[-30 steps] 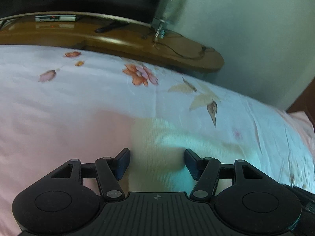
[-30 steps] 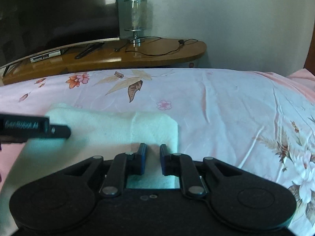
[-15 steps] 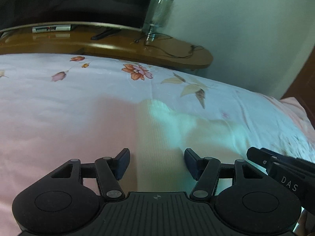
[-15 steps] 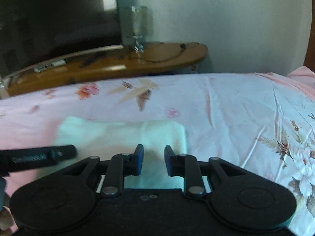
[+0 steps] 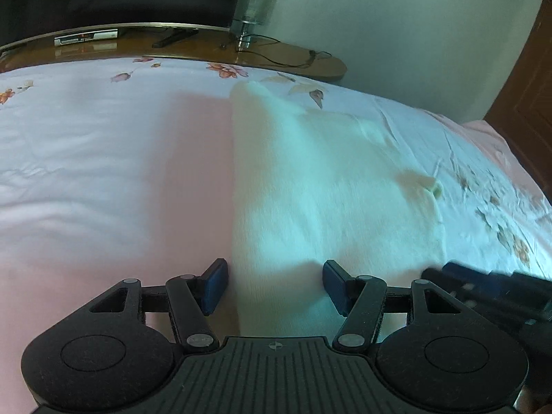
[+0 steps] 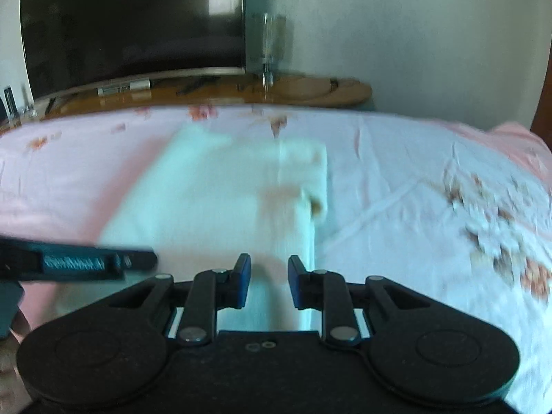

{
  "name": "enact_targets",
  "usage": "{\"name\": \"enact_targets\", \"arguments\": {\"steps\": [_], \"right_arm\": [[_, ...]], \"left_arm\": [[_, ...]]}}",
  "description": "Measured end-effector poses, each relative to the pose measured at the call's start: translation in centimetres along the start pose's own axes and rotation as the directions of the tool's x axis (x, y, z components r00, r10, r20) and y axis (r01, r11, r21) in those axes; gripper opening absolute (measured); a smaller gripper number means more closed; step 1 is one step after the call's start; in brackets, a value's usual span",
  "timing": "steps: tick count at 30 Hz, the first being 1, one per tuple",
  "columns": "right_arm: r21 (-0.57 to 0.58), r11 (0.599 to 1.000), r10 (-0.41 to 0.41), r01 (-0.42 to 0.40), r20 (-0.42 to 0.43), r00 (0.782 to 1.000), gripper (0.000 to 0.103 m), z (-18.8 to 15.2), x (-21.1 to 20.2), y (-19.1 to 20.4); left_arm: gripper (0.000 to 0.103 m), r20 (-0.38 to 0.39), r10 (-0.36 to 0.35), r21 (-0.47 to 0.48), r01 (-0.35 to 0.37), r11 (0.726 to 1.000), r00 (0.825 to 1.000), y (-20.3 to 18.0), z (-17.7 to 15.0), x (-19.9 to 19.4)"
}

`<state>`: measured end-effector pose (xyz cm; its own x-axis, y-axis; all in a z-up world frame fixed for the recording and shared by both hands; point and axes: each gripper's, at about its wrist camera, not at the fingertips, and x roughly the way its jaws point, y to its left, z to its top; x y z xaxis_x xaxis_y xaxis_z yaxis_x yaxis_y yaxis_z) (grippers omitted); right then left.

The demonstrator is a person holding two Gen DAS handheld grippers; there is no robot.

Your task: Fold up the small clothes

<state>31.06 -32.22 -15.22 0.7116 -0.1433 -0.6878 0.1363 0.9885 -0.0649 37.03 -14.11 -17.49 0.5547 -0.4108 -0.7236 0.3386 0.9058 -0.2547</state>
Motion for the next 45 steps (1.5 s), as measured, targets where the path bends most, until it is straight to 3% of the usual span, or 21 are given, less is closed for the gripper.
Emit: {"name": "enact_targets", "arguments": {"steps": [3,6,14,19,20,21,23,25,38,45], "right_arm": [[-0.031,0.999,-0.038,0.038,-0.021,0.999,0.026,-1.4,0.3,-0.3],[0.022,0.999,-0.03,0.031,-0.038,0.999,0.026,-1.3,0.4,-1.2],[0.045,0.999,-0.022,0.025,-0.064,0.998,0.029,-1.2,-0.7,-0.9],[0.09,0.996,-0.006,0.01,-0.048,0.999,0.043,-0.6,-1.7,-1.6],[0.089,0.996,-0.011,0.014,-0.04,0.999,0.044,-0.3,-1.8,-1.7],[0.09,0.996,-0.011,0.014,-0.034,0.999,0.048,-0.1,-1.9,-1.8],[0.098,0.995,0.002,0.001,-0.027,1.0,0.053,0.3,-1.9,-2.0],[0.101,0.995,0.004,-0.001,-0.023,1.0,0.055,0.6,-1.8,-2.0],[0.154,0.987,0.058,-0.053,-0.027,0.998,0.07,3.4,1.8,-3.1],[0.226,0.971,0.087,-0.077,-0.035,0.996,0.078,5.2,4.5,-4.6]], "left_arm": [[0.061,-0.007,0.001,0.004,-0.001,1.0,1.0,-0.4,-0.5,-0.4],[0.061,-0.013,0.005,0.04,-0.004,0.999,1.0,-1.0,-0.7,-0.6],[0.061,-0.067,0.001,0.007,0.0,1.0,0.998,-0.7,0.2,-0.8],[0.062,-0.05,0.013,0.007,-0.013,1.0,0.999,-0.5,1.1,-1.3],[0.07,-0.042,0.015,0.011,-0.015,1.0,0.999,-0.5,1.4,-1.4],[0.087,-0.033,0.019,0.01,-0.019,1.0,0.999,-0.4,1.8,-1.5],[0.097,0.012,0.043,0.002,-0.043,0.999,0.999,-0.2,2.3,-1.9],[0.097,0.033,0.046,0.01,-0.046,0.999,0.998,0.0,2.8,-2.0],[0.097,-0.034,0.04,-0.056,-0.042,0.998,0.999,1.9,5.4,1.9],[0.097,-0.07,-0.046,-0.085,0.04,0.996,0.996,1.5,6.1,4.9]]}}
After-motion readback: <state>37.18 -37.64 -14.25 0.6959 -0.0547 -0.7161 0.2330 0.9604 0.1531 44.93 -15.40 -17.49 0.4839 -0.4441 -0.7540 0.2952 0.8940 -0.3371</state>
